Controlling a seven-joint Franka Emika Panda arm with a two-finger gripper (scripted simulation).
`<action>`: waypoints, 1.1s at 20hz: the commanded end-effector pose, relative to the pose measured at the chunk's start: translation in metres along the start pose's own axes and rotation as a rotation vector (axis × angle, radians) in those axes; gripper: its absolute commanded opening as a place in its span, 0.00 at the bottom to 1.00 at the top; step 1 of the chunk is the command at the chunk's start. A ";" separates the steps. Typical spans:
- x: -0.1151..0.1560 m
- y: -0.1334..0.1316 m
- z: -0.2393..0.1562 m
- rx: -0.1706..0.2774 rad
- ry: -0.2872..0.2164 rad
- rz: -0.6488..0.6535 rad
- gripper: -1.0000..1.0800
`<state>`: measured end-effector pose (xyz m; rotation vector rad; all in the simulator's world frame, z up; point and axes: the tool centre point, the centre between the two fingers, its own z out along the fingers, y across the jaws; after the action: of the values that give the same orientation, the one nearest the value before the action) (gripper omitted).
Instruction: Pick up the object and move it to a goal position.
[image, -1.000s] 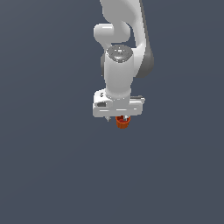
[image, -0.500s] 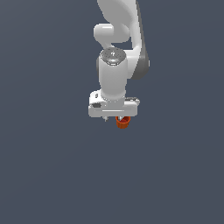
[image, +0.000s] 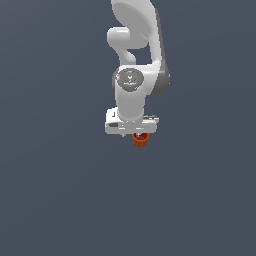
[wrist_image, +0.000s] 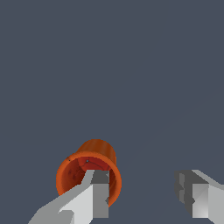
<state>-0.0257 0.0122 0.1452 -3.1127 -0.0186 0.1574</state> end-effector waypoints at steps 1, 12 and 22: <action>-0.014 -0.003 0.018 0.009 -0.063 0.007 0.62; -0.048 -0.011 0.053 0.030 -0.205 0.023 0.62; -0.053 -0.012 0.077 0.030 -0.204 0.023 0.62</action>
<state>-0.0840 0.0251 0.0800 -3.0542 0.0149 0.4675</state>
